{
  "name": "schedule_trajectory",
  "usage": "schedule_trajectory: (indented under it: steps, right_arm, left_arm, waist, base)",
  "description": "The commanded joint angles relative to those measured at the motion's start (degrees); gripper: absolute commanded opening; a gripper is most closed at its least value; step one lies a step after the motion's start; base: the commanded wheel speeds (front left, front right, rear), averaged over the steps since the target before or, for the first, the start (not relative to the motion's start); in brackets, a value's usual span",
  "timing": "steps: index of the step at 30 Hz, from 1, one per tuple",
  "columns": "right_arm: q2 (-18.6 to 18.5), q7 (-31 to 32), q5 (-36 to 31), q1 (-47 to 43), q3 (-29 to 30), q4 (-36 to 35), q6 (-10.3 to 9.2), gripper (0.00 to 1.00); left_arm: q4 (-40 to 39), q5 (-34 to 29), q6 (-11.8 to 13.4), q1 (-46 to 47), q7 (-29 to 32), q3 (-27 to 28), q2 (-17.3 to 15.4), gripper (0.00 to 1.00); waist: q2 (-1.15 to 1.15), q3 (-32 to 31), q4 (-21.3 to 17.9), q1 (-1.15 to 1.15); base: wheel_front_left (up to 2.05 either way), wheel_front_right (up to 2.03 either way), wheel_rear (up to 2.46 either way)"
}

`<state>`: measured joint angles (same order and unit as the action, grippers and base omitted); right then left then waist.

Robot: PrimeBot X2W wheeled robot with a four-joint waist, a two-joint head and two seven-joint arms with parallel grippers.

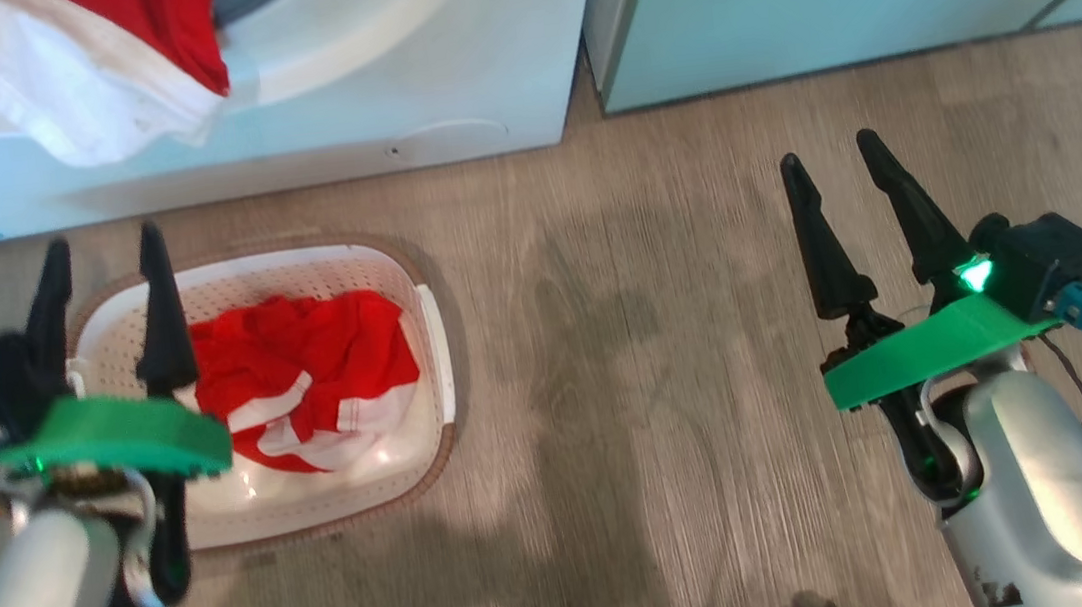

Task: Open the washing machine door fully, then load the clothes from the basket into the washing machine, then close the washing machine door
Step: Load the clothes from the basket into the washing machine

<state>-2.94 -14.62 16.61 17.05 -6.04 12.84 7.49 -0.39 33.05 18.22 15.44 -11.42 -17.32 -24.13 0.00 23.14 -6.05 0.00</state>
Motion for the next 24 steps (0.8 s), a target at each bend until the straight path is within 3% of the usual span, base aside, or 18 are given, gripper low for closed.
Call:
schedule_trajectory:
  steps: [1, 14, 24]
  right_arm:
    - [0.1, -0.2, 0.1, 1.3, -1.6, -2.3, 0.00, 1.00]
    - [0.1, -0.4, 2.9, 5.2, -5.2, -3.3, 0.00, 1.00]
    - [0.1, -0.4, 5.0, 6.4, -6.5, -4.6, 0.00, 1.00]
  left_arm:
    - [-0.3, 0.7, -0.8, 4.1, 0.8, 2.2, -2.2, 1.00]
    - [17.9, 6.0, -9.0, 21.7, 10.3, 2.3, -4.7, 1.00]
    - [30.5, 6.5, -9.3, 31.5, 13.5, 2.7, -5.5, 1.00]
  waist:
    - [0.00, 2.0, -0.9, 0.00]
    - [0.00, 10.2, -6.1, 0.00]
    - [0.00, 12.7, -8.5, 0.00]
  base:
    - [0.00, 0.00, 0.00]
    - [0.00, 0.00, 0.00]
    - [0.00, 0.00, 0.00]
